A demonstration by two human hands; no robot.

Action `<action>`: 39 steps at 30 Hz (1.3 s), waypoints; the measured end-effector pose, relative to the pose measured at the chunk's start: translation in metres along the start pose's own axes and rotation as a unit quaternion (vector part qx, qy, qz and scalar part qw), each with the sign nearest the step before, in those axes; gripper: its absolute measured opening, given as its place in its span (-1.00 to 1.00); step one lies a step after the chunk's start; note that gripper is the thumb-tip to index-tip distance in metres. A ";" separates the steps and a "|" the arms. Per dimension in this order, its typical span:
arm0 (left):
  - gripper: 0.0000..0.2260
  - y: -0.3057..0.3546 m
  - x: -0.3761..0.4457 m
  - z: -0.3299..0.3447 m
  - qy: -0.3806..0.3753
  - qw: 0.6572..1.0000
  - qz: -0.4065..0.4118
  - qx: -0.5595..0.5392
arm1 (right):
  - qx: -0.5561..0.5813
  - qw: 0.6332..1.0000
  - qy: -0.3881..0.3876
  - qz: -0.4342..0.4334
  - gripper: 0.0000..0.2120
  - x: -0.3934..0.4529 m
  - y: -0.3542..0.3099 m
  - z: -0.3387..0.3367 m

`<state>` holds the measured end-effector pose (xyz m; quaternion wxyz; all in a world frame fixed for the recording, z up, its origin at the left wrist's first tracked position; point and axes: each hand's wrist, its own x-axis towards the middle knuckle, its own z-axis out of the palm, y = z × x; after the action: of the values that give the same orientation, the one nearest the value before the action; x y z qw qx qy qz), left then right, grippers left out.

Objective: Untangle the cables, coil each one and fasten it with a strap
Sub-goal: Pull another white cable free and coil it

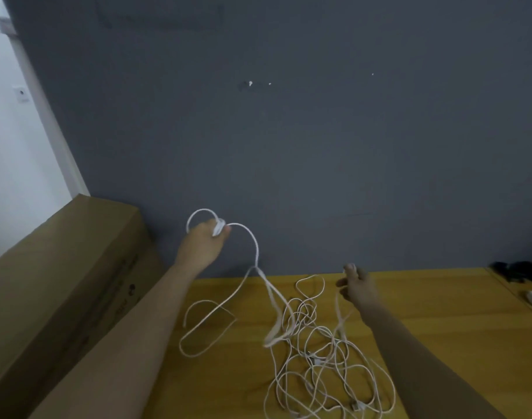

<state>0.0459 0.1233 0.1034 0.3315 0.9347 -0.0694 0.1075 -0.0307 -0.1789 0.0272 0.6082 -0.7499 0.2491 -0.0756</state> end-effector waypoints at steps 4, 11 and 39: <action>-0.73 0.028 0.000 0.007 0.005 0.997 0.067 0.045 | -0.185 0.980 -0.065 -0.020 -0.65 -0.001 -0.022 0.015; -0.74 0.054 -0.008 0.015 0.052 0.978 0.174 0.098 | -0.309 0.911 -0.038 -0.271 -0.48 -0.020 -0.067 0.038; -0.67 0.113 -0.018 -0.027 -0.222 0.765 0.014 -0.604 | -0.176 0.878 -0.020 -0.445 -0.70 -0.029 -0.087 0.052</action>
<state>0.0014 0.0544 0.1873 0.8013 0.5381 -0.2049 -0.1625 -0.0096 -0.1086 0.1020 0.3727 -0.8778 -0.1142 -0.2784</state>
